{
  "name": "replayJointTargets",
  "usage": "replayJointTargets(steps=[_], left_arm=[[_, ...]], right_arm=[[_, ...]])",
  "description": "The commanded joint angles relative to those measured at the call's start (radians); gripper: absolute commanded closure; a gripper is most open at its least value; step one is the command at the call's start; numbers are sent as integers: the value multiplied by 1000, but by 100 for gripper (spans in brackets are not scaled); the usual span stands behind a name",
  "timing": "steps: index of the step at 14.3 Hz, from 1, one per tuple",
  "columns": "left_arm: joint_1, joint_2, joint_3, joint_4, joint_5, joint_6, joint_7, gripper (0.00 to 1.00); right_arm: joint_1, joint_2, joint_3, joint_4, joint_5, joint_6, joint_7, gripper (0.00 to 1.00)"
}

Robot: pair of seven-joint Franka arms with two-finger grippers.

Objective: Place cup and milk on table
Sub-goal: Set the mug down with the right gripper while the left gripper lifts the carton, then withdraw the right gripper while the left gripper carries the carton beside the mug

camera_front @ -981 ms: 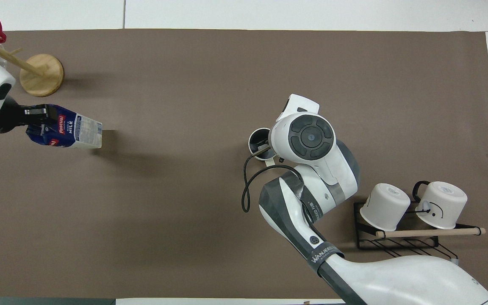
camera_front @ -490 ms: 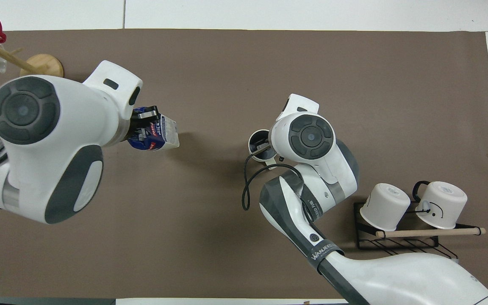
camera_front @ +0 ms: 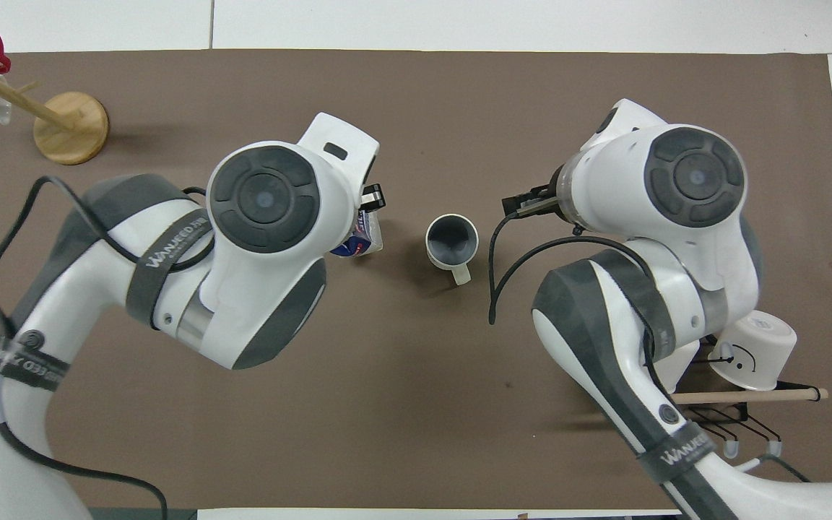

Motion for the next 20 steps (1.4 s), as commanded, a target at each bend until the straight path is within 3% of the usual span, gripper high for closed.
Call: replayJointTargets(steps=[1,6,11,14,15,16,20], left_arm=[[-35,64,15,83,37,-26,-50,100],[-86,97,17,83,40,-11,-53,100],[-98,99,15,72,40,6,-53,100],[-97,97,17,69,41,-6,-53,100],[-97,97,17,69,41,-3,-53,76],[-95,97,17,69,41,-6,-51,1],[-86,70,17,74,32,11,-44,0]], right_arm=[[-60,-60,3,-2,-2,-71,23,0],[-218,-163,2,38,21,-316,29,0],[-373,-201,0,64,47,-505,26,0],[-393,-122,2,295,47,-690,23,0],[-393,-102,2,348,47,-723,23,0],[-393,-94,3,369,44,-734,21,0],[-391,-90,5,371,47,-735,11,0]])
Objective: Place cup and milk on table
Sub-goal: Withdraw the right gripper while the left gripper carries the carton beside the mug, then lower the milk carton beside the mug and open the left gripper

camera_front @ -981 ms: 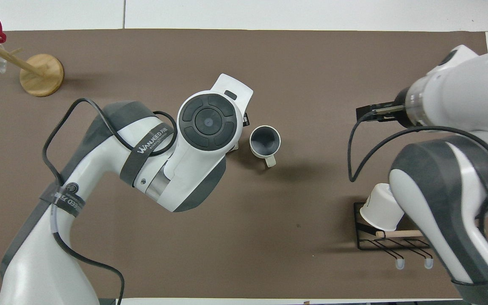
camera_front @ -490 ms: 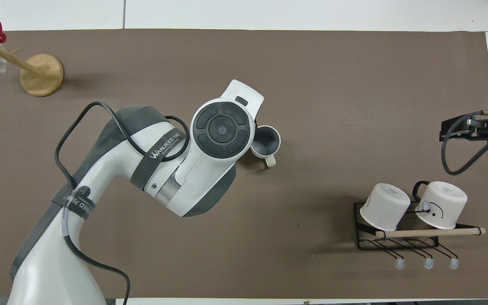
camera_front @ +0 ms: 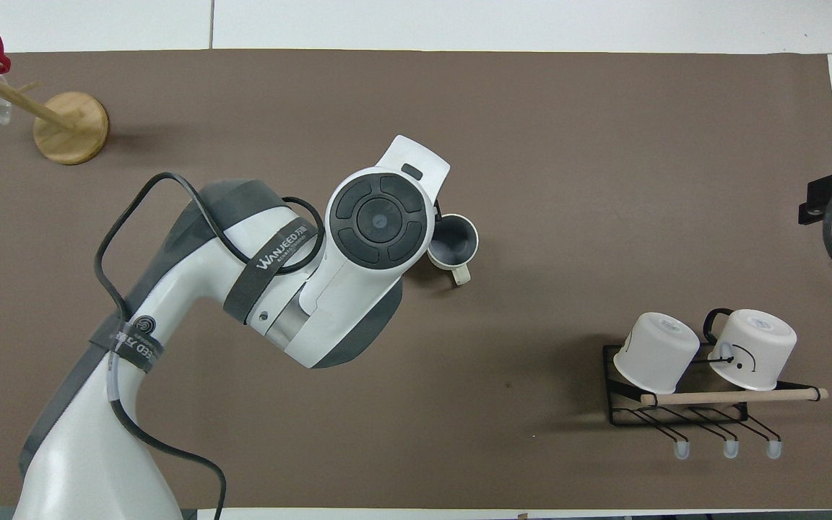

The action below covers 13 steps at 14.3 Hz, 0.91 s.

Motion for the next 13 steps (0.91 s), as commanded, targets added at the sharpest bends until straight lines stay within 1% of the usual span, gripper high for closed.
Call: replayJointTargets(steps=[1,2,3,5,6,7,8,9,10,11,13], left_arm=[[-7,-41,15,13,15,-2,-5,0],[-3,-67,17,13,13,-8,-3,0],[4,-102,24,8,13,-12,0,0],[77,-160,21,-1,10,-49,15,0],[105,-191,21,-4,10,-75,53,0],[134,-203,24,-6,8,-98,113,0],[180,-216,24,-9,7,-133,200,0],[236,-217,21,-7,-8,-140,289,0],[288,-223,23,-7,-60,-144,369,0],[331,-245,26,-10,-111,-155,439,0],[431,-269,26,-7,-131,-231,596,0]], right_arm=[[-12,26,11,36,19,-25,-15,0],[-12,37,11,59,13,-56,-39,0],[-12,63,9,114,15,-66,-74,0],[-7,66,11,116,16,-71,-76,0],[-6,66,12,114,18,-67,-75,0],[-1,66,12,114,18,-67,-73,0],[0,65,12,113,18,-70,-73,0],[0,65,12,113,18,-70,-73,0],[0,63,12,111,18,-68,-73,0],[-1,62,12,104,18,-70,-75,0],[0,54,12,90,18,-76,-76,0]])
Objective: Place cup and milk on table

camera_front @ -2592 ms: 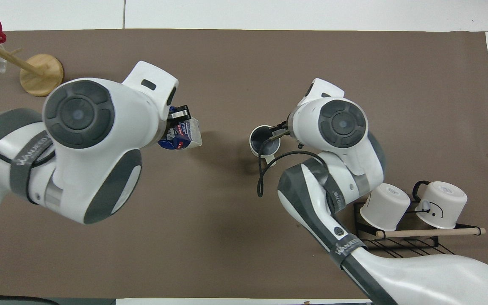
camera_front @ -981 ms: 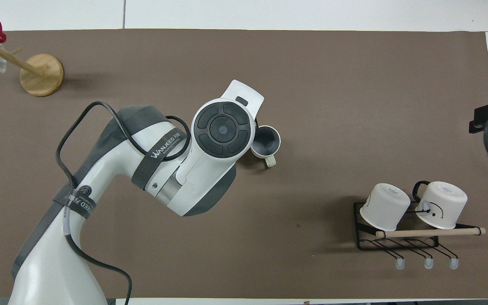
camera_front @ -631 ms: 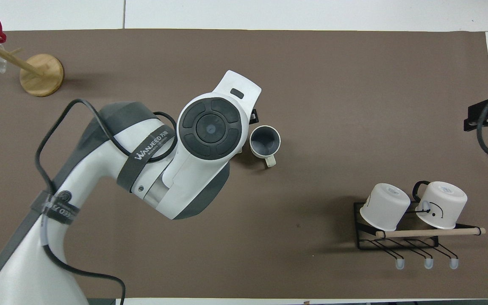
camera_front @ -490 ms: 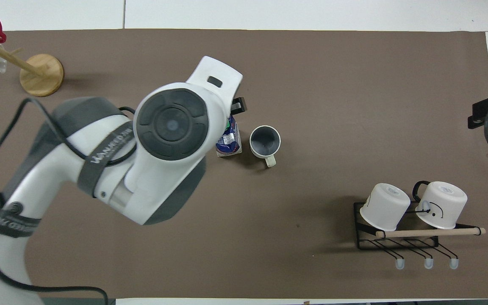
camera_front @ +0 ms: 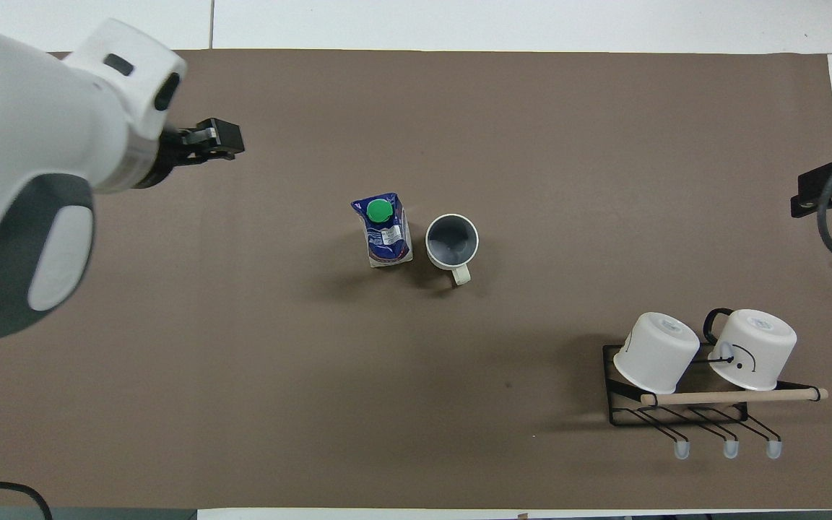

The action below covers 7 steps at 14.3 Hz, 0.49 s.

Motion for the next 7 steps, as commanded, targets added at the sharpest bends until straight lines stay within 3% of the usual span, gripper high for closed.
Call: replayJointTargets(steps=[1,3,7], left_arm=[[106,-63,-4,-25,-49,-84,200,0],[200,-68,-4,27,-135,-154,306,0],[303,-59,-4,133,-132,-318,492,0]], right_arm=[[-13,3,5,4,16,-17,-22,0],[-15,3,5,4,16,-10,-20,0],[-15,3,5,3,16,-2,-23,0]])
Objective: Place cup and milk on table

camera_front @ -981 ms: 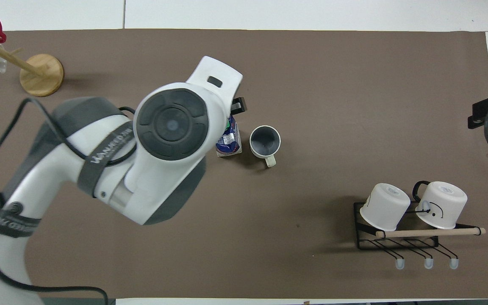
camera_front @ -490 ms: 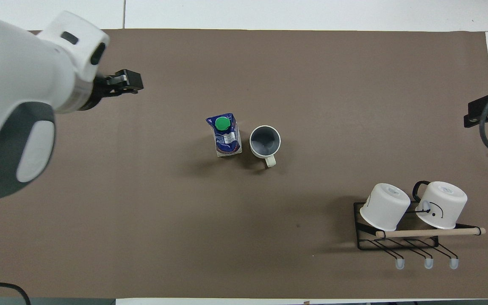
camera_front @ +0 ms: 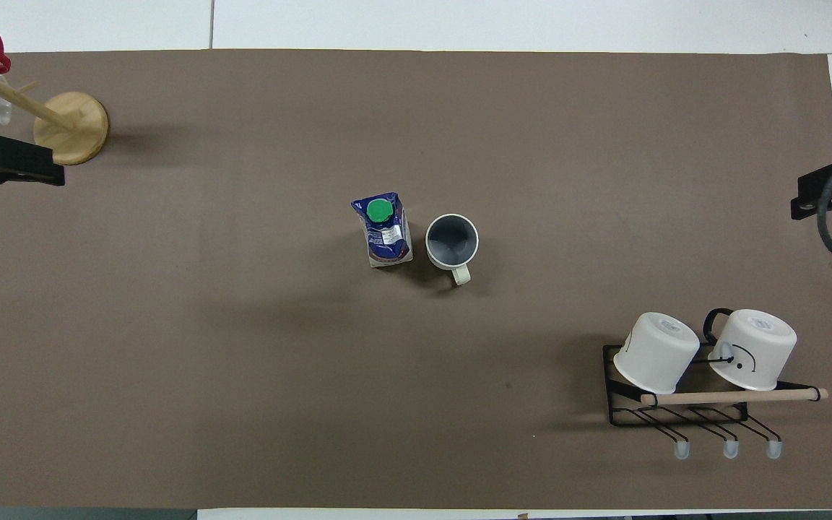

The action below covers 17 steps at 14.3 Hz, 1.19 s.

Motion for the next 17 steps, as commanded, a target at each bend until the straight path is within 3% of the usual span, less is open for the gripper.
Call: replayJointTargets(steps=[1,6,17], left_arm=[[52,10,-11,60,-17,-107,80,0],[87,25,-12,109,2,-190,91,0],[81,2,-17,77,40,-173,142,0]], right_arm=[[-12,3,5,2,16,0,-23,0],[-9,3,5,2,16,0,-20,0],[-9,1,5,-12,14,50,-60,0]])
